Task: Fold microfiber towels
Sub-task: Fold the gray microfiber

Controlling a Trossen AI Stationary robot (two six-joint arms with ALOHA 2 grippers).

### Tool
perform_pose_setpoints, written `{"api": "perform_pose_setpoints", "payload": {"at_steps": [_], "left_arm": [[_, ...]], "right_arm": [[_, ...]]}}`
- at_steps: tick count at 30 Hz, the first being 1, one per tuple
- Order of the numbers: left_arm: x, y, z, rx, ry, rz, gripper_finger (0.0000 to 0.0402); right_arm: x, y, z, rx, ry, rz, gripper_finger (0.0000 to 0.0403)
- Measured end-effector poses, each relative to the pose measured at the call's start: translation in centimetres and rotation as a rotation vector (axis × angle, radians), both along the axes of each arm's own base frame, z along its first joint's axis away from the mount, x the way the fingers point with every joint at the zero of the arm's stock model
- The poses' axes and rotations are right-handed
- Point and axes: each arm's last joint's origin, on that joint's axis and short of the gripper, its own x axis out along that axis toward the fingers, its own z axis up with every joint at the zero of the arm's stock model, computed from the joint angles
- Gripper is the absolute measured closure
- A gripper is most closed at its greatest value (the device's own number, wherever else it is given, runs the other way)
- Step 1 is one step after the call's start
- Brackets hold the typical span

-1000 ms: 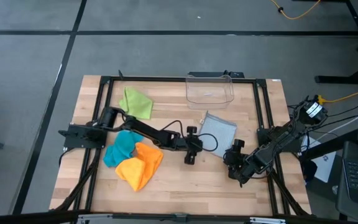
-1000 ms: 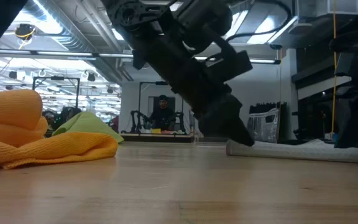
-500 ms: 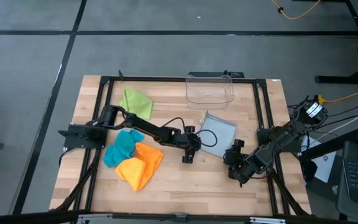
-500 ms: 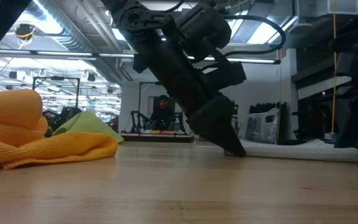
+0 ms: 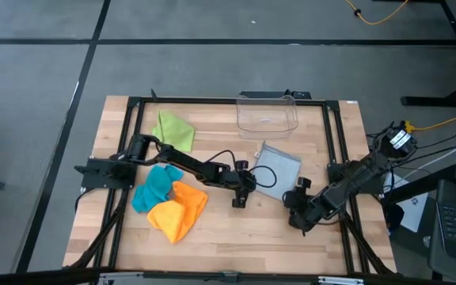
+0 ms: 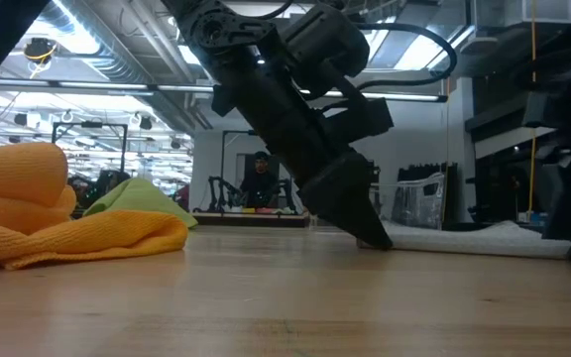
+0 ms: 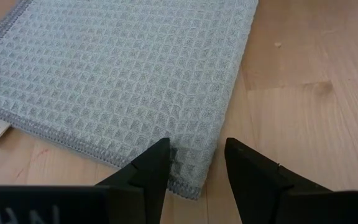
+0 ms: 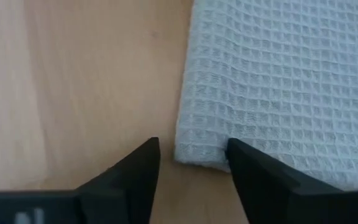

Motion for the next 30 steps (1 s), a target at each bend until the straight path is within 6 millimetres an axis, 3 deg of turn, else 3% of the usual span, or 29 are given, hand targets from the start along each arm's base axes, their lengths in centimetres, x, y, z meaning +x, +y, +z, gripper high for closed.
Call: {"api": "perform_pose_setpoints", "payload": {"at_steps": [12,18,25,30], "left_arm": [[0.1,0.6,0.0,-0.034,-0.017,0.032,0.0254],[0.1,0.5,-0.1,-0.036,-0.021,0.054,0.0292],[0.1,0.2,-0.1,-0.015,-0.029,0.097,0.039],[0.0,-0.2,0.0,-0.024,-0.037,0.126,0.0399]], "right_arm": [[0.9,-1.4,-0.1,0.034,0.027,-0.077,0.0306],[1.0,-1.6,-0.1,0.014,0.013,-0.089,0.0383],[1.1,-1.5,-0.1,0.033,-0.005,-0.109,0.0388],[1.6,-1.1,0.4,0.054,-0.027,-0.108,0.0392]]}}
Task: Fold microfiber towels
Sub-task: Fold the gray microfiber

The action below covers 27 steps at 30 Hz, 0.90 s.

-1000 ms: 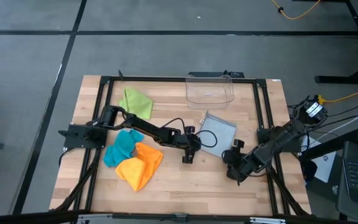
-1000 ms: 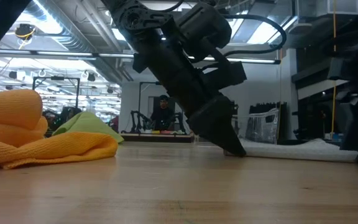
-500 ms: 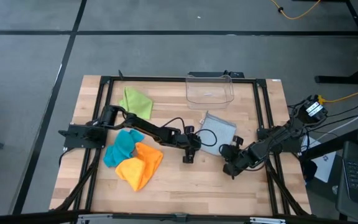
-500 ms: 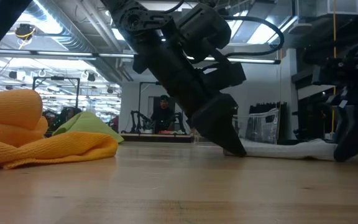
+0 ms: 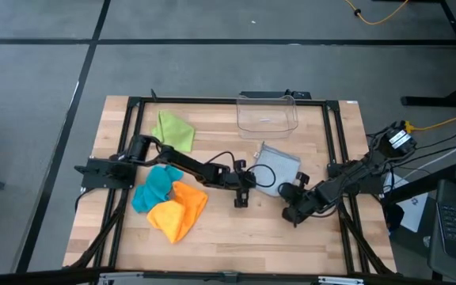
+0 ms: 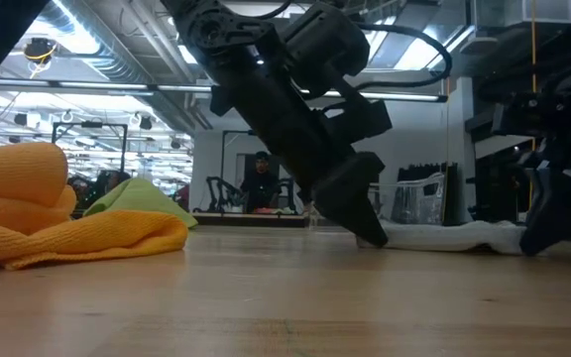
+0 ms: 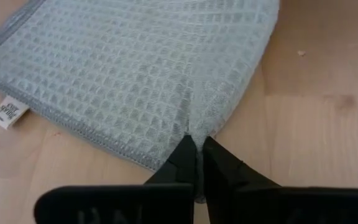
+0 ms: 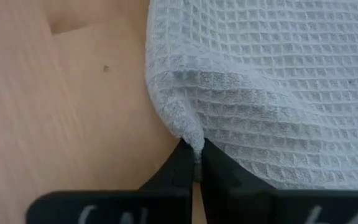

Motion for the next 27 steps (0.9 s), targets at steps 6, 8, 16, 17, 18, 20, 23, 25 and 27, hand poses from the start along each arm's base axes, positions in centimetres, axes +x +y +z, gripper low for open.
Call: {"api": "perform_pose_setpoints", "payload": {"at_steps": [6,8,16,17,18,20,23,25,27], "left_arm": [[-0.7,-1.8,1.2,0.028,0.002,0.004,0.0401],[-1.0,-2.7,1.8,0.029,-0.003,0.003,0.0401],[-2.6,-6.4,3.9,-0.043,-0.01,0.001,0.0401],[-2.8,-6.9,4.0,-0.05,-0.005,-0.003,0.0401],[-2.9,-7.3,4.1,-0.055,-0.007,-0.009,0.0401],[-3.2,-8.2,4.1,-0.057,-0.007,-0.031,0.0401],[-3.3,-8.7,4.1,-0.058,-0.009,-0.043,0.0401],[-3.3,-8.7,4.1,-0.057,-0.011,-0.041,0.0401],[-3.2,-8.4,4.1,-0.05,-0.019,-0.027,0.0401]], "right_arm": [[1.4,1.9,2.3,0.065,-0.037,0.04,0.0392],[1.8,2.5,3.1,0.066,-0.047,0.045,0.0392],[2.7,5.0,5.9,0.166,-0.121,0.08,0.0392],[2.7,5.2,6.2,0.183,-0.13,0.075,0.0392],[2.8,5.4,6.4,0.201,-0.132,0.071,0.0392],[2.7,5.8,6.6,0.236,-0.133,0.057,0.0392],[2.6,6.1,6.5,0.283,-0.139,0.042,0.0392],[2.4,6.2,6.4,0.296,-0.138,0.024,0.0392],[2.5,6.3,6.2,0.297,-0.136,0.021,0.0392]]}}
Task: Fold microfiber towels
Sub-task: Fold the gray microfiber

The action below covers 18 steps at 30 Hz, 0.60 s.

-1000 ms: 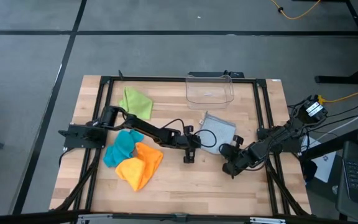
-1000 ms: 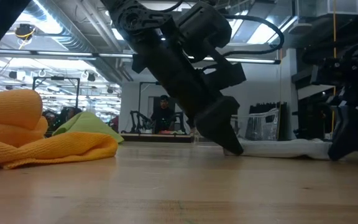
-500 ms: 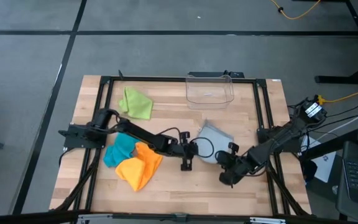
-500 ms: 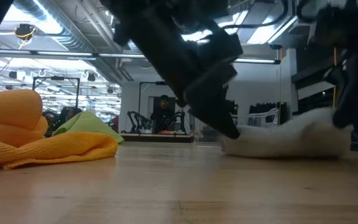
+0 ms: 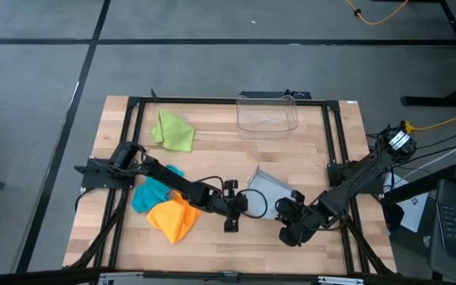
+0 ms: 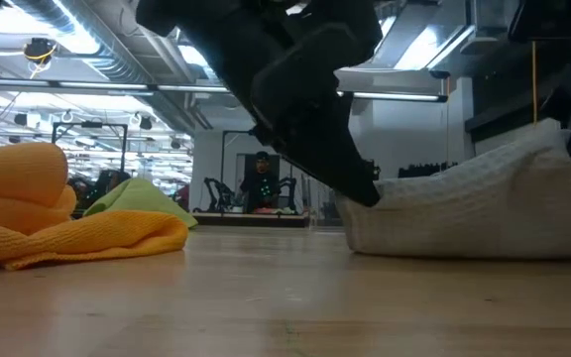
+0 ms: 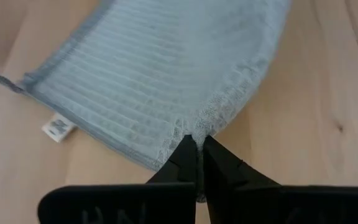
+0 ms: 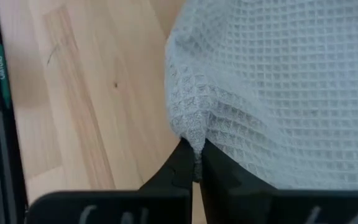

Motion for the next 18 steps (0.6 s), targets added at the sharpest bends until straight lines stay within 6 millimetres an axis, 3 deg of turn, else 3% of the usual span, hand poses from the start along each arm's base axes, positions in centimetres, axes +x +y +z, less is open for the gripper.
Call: {"api": "perform_pose_setpoints", "payload": {"at_steps": [10,18], "left_arm": [[1.2,2.2,0.6,0.038,-0.074,0.021,0.0401],[2.6,2.9,2.9,0.114,-0.099,-0.032,0.0401]], "right_arm": [[0.1,0.0,-0.6,-0.021,0.011,-0.027,0.0392],[-0.7,-0.8,-0.9,-0.078,0.071,-0.127,0.0392]]}}
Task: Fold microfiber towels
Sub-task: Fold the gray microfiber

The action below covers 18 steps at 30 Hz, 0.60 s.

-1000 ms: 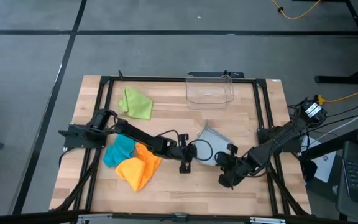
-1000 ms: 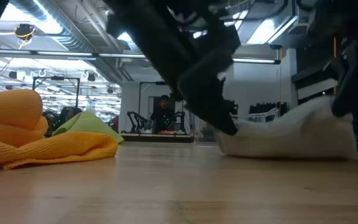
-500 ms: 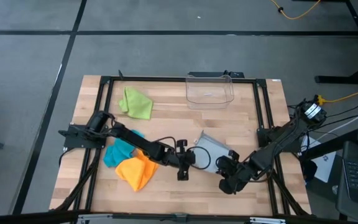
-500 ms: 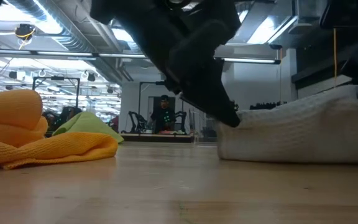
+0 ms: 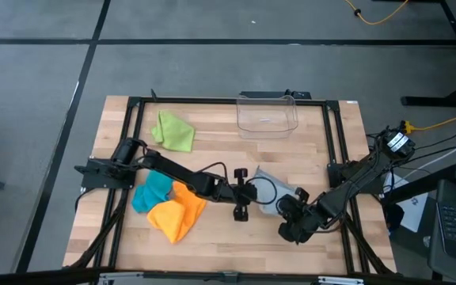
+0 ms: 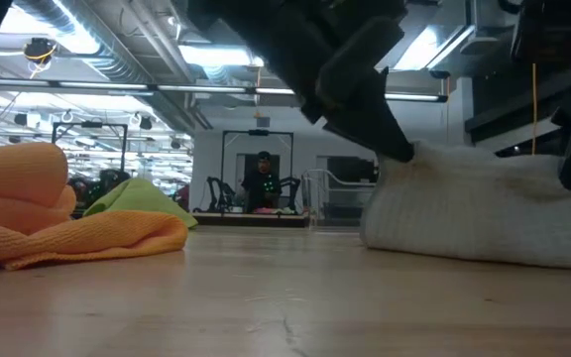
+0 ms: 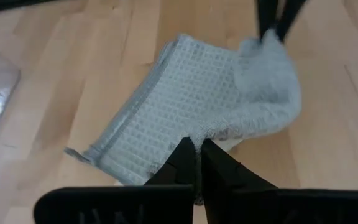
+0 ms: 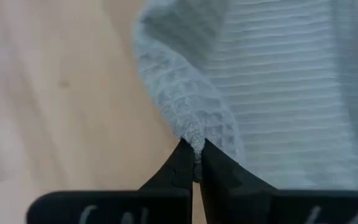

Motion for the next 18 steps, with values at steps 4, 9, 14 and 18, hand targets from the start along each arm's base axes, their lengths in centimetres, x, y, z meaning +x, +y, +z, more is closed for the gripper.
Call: {"api": "perform_pose_setpoints", "payload": {"at_steps": [4,9,14,18], "left_arm": [[0.4,0.7,0.9,0.024,0.01,-0.003,0.0402],[0.6,1.9,0.2,0.002,0.049,-0.003,0.0401],[0.8,3.1,-1.0,-0.021,0.093,0.023,0.0401],[1.0,3.7,-1.3,-0.026,0.096,0.035,0.0401]], "right_arm": [[-0.4,-0.4,-0.2,-0.018,0.032,-0.052,0.0392],[-0.5,-0.6,-0.2,-0.038,0.029,-0.087,0.0392],[-0.6,-0.7,-0.2,-0.04,0.029,-0.099,0.0392],[-0.6,-0.9,-0.2,-0.073,0.017,-0.11,0.0392]]}}
